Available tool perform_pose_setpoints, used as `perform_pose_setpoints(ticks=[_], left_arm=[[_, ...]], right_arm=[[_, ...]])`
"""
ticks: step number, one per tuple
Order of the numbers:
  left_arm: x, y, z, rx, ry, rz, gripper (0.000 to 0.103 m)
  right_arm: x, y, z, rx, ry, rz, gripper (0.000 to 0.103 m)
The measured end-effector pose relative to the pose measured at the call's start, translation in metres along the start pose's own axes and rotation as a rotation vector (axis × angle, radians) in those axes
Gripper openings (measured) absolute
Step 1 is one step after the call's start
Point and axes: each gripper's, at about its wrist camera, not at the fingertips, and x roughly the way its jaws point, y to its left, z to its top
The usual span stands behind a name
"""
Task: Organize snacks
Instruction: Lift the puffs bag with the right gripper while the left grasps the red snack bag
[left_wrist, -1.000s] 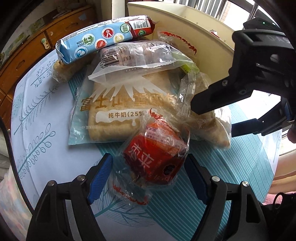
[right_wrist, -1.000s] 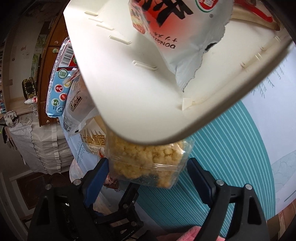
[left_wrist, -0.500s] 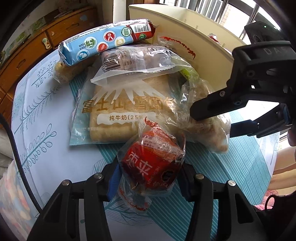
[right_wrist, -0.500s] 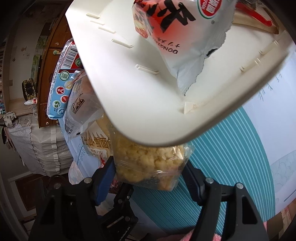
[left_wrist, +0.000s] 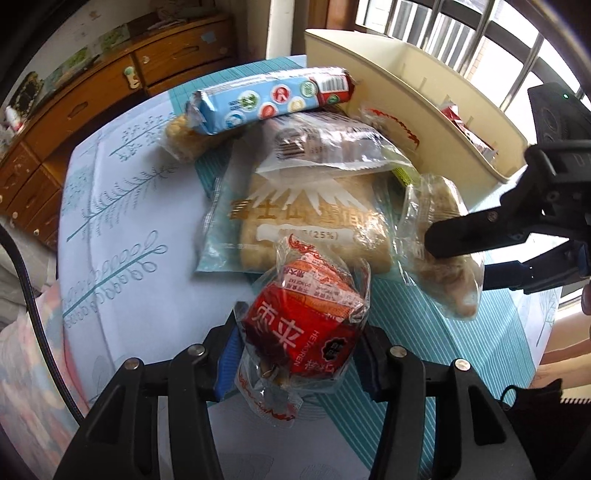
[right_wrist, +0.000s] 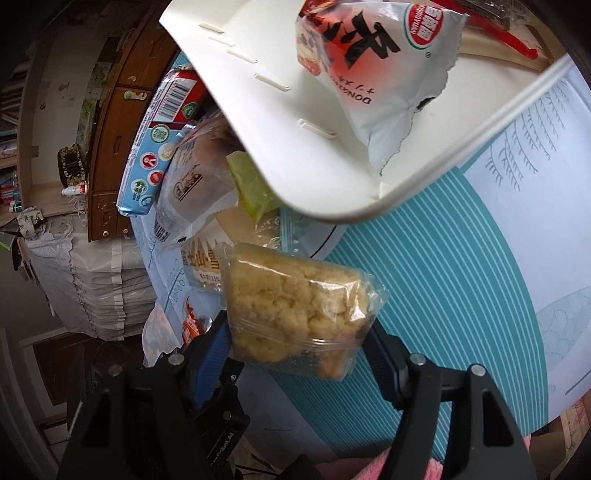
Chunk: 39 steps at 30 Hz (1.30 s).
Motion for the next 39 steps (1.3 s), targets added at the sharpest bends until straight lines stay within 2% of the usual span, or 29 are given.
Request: perform_pose_setpoints(ticks=[9,17,30,39], left_arm=[[-0.036,0.001,-0.006,-0.120,-0.034,0.037,0.051],[-0.065,-0.018,-0.005,-0.243,-0.079,0.040,0.051],[-0.105,-0.060,0.033,-0.387,-0.194,0.059,0.051],[-0.118,-0.096,0.071,-0.428,-0.265,0.054,0.051]], right_arm=[[-0.012,0.023,-0.010,-0.119,0.021,0.037,0.070],[-0.043,0.037,-0.011,-0.285,-0.016,0.059,0.070],[-0.120,0.048,-0.009,-0.584,-0.174,0.015,0.070],[-0.172,0.033,-0.002,-0.738,-0.303,-0.035,0.070]])
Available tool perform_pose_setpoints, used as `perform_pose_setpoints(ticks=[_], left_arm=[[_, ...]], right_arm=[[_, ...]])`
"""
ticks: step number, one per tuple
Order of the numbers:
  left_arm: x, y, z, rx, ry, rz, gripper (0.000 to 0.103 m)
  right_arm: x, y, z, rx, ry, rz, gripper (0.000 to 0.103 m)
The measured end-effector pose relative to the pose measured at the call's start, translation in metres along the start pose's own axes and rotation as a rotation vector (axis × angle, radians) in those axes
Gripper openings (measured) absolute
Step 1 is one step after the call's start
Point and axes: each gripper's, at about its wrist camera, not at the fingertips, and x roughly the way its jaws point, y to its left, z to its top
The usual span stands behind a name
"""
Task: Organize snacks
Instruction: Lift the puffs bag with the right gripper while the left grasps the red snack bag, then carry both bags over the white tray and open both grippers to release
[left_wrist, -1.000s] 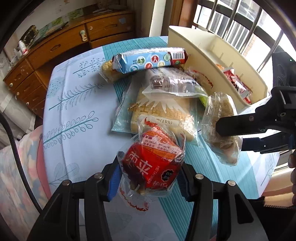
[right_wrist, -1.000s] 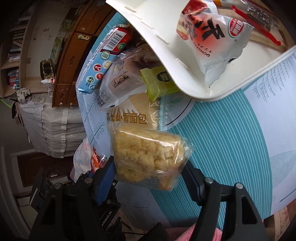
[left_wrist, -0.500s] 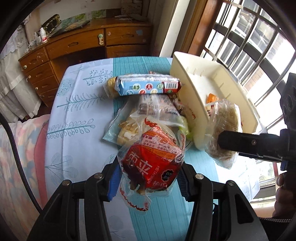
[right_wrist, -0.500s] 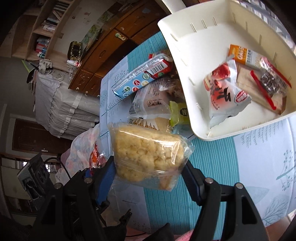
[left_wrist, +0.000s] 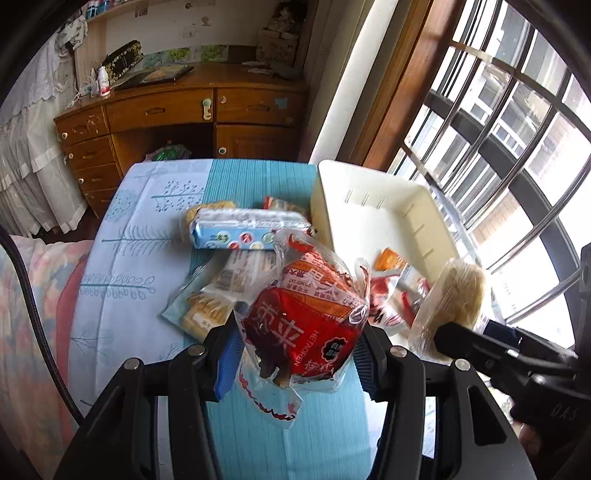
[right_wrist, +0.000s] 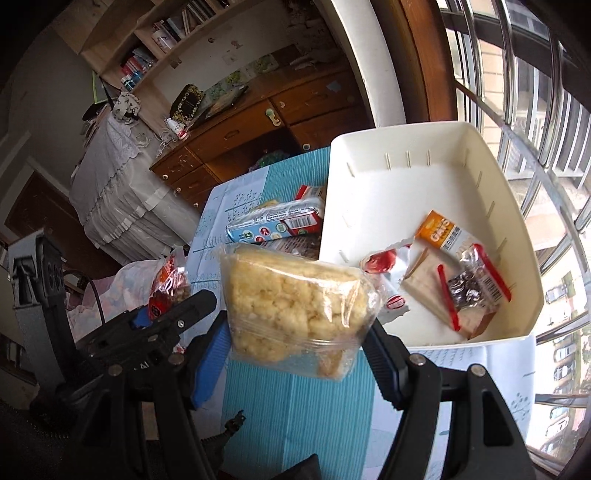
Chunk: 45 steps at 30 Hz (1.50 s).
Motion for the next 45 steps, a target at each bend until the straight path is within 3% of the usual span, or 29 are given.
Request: perform_pose_setpoints(ticks=[14,32,37,41,45], left_arm=[[0.013,-0.072,0.041,-0.005,-0.073,-0.032,0.051],[0.058,-0.126,0.097,0.036,-0.064,-0.090,0.052],[0.069,-0.135,0.099,0.073,-0.007,-0.103,0.063],[0.063,-0.137,0.096,0.079,-0.016,-0.093,0.083],[0.058,-0.135,0.093,0.069,-0.018,-0.080,0.083]], right_arm=[[-0.035,-0.044,0.016,-0.131,-0.110,-0.087,0.070],[-0.034,-0.093,0.031,-0.112,-0.091,-0.146,0.071],[-0.034,-0.097,0.032,-0.102,-0.089,-0.149,0.072],[-0.031,-0.100,0.032,-0.077,-0.071,-0.140,0.077],[-0.031,-0.099,0.032,-0.080,-0.074,-0.142,0.081]])
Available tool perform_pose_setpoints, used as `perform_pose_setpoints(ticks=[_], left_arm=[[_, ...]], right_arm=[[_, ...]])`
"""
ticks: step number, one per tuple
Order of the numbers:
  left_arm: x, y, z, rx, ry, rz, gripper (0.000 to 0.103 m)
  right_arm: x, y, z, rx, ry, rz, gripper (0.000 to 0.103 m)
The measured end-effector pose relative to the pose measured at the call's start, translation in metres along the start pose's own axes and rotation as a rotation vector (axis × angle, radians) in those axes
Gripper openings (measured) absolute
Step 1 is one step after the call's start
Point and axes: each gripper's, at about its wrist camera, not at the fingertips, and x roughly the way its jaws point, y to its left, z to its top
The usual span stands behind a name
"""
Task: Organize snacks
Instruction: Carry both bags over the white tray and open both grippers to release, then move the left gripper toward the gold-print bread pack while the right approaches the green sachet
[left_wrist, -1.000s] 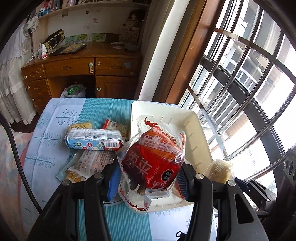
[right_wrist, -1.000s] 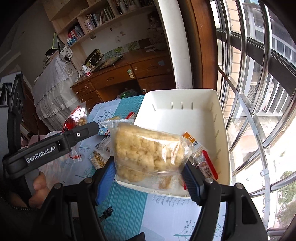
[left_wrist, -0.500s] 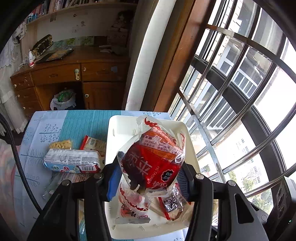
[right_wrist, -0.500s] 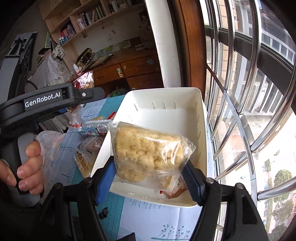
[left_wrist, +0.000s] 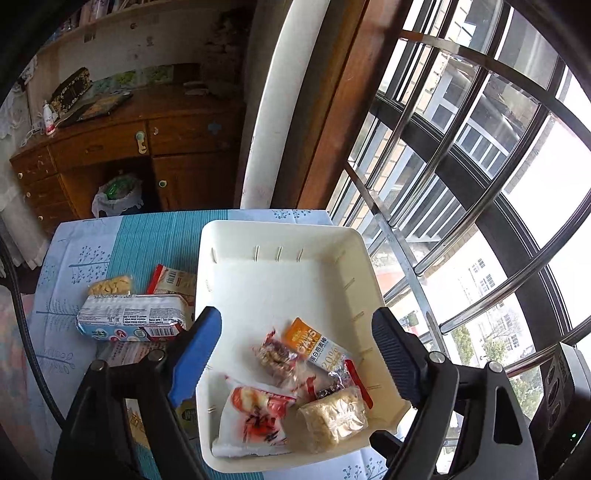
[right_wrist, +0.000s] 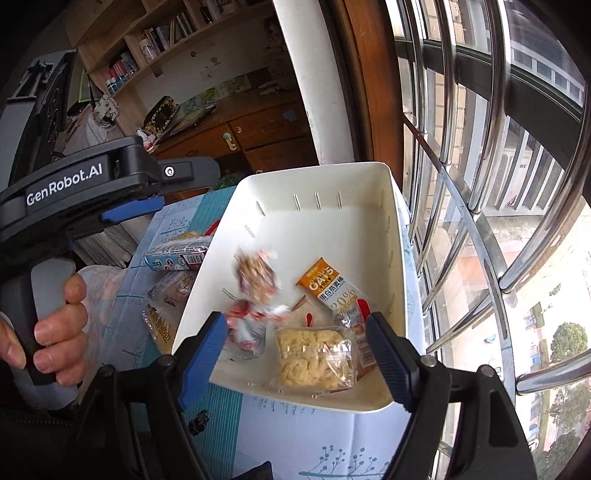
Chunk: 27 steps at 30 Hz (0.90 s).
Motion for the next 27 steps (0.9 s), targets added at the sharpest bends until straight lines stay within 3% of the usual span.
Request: perform_pose_setpoints(ticks=[3,16,27], left_arm=[[-0.007,0.005,-0.002,-0.013,-0.006,0.016,0.083],[-0.044,0.049,-0.028,-0.113,-0.029,0.097,0.083],[-0.059,0.103,-0.071,-0.227,0.028,0.180,0.083]], right_arm=[[-0.001,0.001,-0.001,-0.004,-0.005,0.003,0.086],[-0.009,0.016,-0.002,-0.046,-0.040,0.021,0.086],[-0.012,0.043,-0.010,-0.097,-0.042,0.049,0.086]])
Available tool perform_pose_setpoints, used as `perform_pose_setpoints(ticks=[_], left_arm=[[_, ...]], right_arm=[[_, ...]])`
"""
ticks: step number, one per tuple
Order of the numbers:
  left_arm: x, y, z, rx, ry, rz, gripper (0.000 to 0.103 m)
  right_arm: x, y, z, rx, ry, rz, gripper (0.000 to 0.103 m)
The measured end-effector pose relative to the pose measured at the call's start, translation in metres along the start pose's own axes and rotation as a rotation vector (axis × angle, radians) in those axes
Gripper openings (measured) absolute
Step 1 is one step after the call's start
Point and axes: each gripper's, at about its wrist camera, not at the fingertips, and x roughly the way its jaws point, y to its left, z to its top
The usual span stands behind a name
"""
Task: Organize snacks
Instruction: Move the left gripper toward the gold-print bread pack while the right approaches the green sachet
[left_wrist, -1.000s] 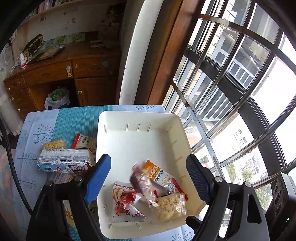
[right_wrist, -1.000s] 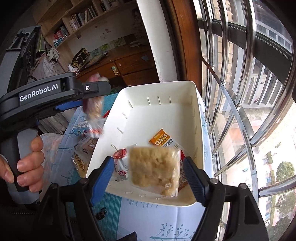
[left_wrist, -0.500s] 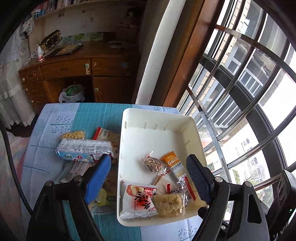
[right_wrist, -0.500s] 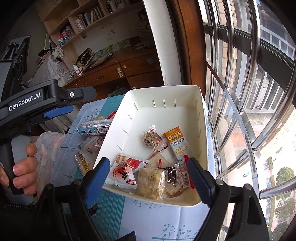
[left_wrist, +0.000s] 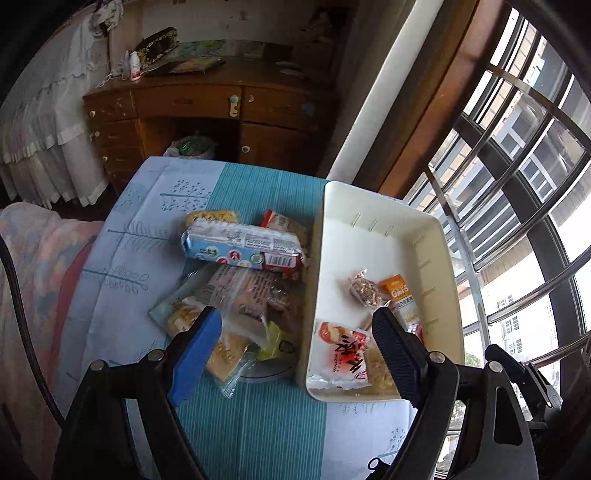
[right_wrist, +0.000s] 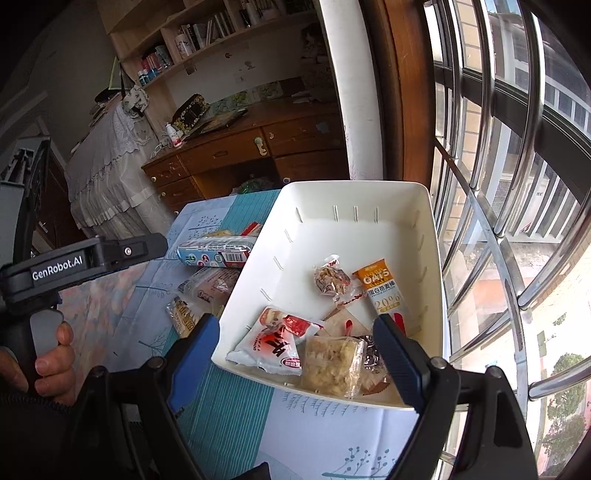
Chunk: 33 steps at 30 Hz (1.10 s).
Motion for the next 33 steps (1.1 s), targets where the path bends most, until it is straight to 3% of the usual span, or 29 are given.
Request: perform_pose_setpoints(ticks=[7,17,26,33], left_arm=[[0.004,0.037,-0.015,-0.059,0.037,0.043,0.083],[0.006,0.081,-0.024,-0.096,0.086,0.021,0.083],[0.024,0.125,-0.016,-0.073,0.191,-0.038,0.083],[0.053,0.160,-0.010,-0.109,0.309,-0.113,0.083]], right_arm=[[0.004,0.020,-0.007,-0.028,0.016,0.006,0.086],[0.017,0.063,-0.015,-0.099,0.040,-0.016,0.086],[0.030,0.119,-0.021,-0.193,0.028,-0.134,0.086],[0.046,0.155,-0.031,-0.227,0.044,-0.243,0.086]])
